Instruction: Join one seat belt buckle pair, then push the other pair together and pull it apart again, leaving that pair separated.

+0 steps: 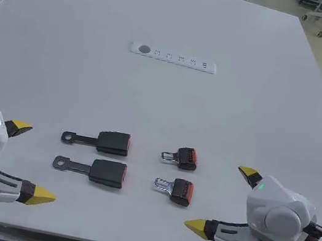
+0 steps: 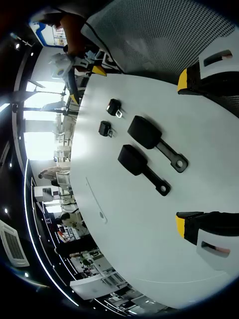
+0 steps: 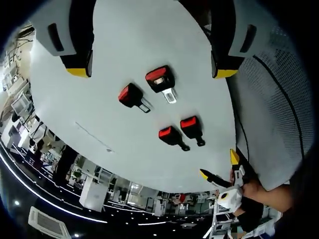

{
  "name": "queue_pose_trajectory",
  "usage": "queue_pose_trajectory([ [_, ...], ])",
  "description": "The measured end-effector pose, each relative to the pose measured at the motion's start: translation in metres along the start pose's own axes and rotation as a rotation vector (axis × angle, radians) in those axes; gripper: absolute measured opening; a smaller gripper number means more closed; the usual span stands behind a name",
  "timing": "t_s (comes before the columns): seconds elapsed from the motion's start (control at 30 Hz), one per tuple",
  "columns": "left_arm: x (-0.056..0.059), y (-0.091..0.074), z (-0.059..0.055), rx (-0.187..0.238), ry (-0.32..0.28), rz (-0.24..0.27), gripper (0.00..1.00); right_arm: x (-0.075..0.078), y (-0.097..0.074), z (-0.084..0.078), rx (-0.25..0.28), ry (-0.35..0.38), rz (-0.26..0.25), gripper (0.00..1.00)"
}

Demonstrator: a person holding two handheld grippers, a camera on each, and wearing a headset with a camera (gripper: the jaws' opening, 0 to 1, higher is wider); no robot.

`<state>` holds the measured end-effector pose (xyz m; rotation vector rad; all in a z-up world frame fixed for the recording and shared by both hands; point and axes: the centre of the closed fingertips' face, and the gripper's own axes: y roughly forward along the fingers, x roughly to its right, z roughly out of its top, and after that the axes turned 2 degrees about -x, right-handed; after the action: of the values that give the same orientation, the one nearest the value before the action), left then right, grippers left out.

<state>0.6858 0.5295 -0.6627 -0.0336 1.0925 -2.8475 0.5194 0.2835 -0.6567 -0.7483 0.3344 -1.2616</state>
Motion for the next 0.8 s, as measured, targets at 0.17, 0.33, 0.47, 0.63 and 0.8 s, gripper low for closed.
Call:
queue_pose_trajectory([
  [0.17, 0.005, -0.0001, 0.0027, 0.008, 0.001, -0.011, 1.0, -0.0027, 0.0019, 0.0036, 0.011, 0.003, 0.005, 0.99],
  [0.33, 0.0029, -0.0007, 0.0008, 0.002, 0.0, -0.002, 1.0, -0.0043, 0.0033, 0.0051, 0.011, -0.003, 0.005, 0.99],
  [0.47, 0.0029, -0.0006, -0.0013, -0.009, 0.012, 0.0, 1.0, -0.0037, 0.0029, 0.003, 0.005, -0.013, 0.001, 0.99],
  [0.63, 0.0019, -0.0005, -0.0026, -0.014, 0.013, 0.002, 1.0, -0.0025, 0.0009, 0.0018, 0.003, -0.01, -0.003, 0.99],
  [0.8, 0.0022, -0.0005, -0.004, -0.018, 0.01, 0.002, 1.0, -0.0012, 0.0001, 0.0014, 0.004, -0.006, -0.006, 0.99],
])
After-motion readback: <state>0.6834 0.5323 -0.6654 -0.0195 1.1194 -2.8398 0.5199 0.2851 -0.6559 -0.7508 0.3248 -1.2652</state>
